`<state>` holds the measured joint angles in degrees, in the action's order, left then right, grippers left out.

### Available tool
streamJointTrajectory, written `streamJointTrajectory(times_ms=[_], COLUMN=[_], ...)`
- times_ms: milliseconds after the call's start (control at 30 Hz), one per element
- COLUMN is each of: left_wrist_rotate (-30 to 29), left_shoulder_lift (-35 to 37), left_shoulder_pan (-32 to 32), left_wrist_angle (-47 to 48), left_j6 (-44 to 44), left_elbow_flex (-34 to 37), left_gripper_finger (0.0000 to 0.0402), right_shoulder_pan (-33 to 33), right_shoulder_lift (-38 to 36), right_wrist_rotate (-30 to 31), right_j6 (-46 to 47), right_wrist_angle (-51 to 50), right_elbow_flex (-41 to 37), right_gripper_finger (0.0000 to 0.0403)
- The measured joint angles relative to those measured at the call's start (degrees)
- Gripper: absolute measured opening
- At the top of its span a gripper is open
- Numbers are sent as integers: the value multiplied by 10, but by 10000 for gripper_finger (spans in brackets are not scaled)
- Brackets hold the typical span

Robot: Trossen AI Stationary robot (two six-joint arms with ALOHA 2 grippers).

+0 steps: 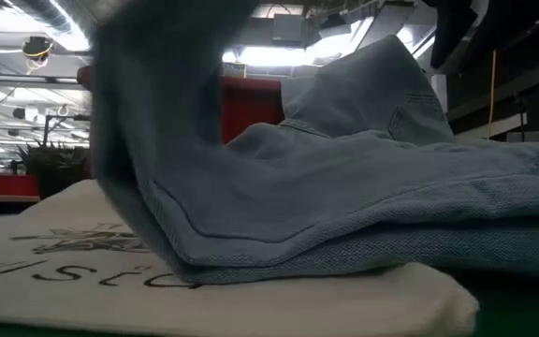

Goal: Fold Laundry from Bin
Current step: Fold the light blue jeans

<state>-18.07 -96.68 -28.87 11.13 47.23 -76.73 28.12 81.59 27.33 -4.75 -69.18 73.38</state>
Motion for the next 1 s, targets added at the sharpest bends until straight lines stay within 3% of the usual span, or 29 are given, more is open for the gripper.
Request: streamJointTrajectory(times_ms=[267,533,800,1000], left_wrist_rotate=[80,138,181,168], left_shoulder_lift=[-71,-147,-242,-292], left_shoulder_pan=[61,97,100,103], left_wrist_angle=[-196,-378,-387,-298], left_j6=[-83,-94,-135,-142], left_elbow_flex=[0,-2,-139,-212], left_gripper_finger=[0,0,0,0], right_shoulder_pan=[0,0,0,0], right_shoulder_lift=[-66,-131,-156,-155], right_wrist_rotate=[6,45,78,68], right_j6=[0,0,0,3], right_wrist_angle=[1,3,6,8], right_elbow_flex=[0,0,1,1], right_gripper_finger=[154,154,154,154])
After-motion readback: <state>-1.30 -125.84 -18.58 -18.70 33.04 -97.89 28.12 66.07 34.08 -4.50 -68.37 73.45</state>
